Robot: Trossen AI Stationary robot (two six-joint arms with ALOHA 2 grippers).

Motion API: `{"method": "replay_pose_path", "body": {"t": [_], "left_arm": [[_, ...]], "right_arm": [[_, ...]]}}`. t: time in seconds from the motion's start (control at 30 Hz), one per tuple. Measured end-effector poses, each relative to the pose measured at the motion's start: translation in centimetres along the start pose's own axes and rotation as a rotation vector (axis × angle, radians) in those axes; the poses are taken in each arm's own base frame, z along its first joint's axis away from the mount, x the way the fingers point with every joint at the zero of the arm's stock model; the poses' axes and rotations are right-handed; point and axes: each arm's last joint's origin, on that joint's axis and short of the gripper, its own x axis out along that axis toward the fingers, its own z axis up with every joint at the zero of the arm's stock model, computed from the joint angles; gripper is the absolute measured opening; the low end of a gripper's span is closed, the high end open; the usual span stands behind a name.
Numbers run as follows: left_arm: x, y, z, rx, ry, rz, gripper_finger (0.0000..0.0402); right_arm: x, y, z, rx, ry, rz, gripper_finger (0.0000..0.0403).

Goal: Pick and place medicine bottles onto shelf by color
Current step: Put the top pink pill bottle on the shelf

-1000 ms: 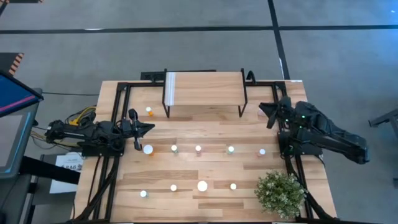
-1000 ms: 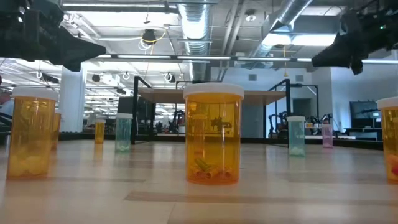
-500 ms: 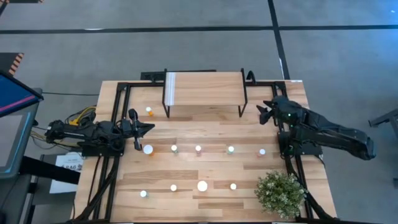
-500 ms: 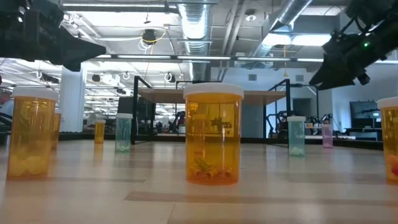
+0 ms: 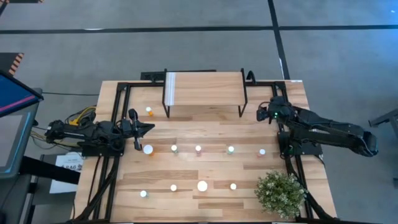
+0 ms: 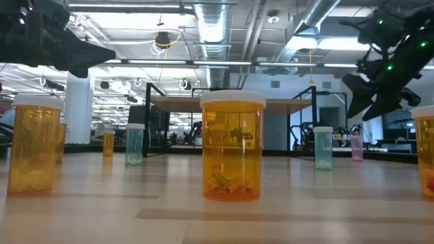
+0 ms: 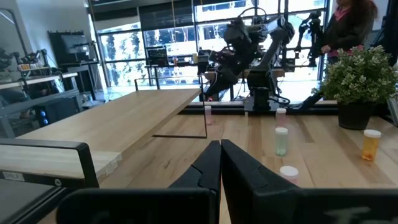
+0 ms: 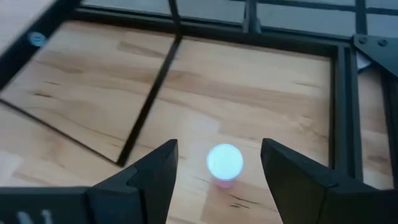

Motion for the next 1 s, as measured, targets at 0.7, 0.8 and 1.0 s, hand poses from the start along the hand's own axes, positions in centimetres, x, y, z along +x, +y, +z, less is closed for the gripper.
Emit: {"method": "replay_pose_path", "body": {"t": [0.7,0.8,1.0], "left_arm": [[0.0,0.0,0.0,0.000,0.000,0.000,0.0000],[0.0,0.0,0.0,0.000,0.000,0.000,0.0000],[0.0,0.0,0.0,0.000,0.000,0.000,0.0000]], "right_arm": [[3.9,0.8,-0.4,-0.063,0.153,-0.118,0.0253],[4.4,0.6,-0.4,-0.064,0.174,-0.144,0.0253],[4.8,0.6,-0.2,-0.061,0.179,-0.118,0.0222]]}}
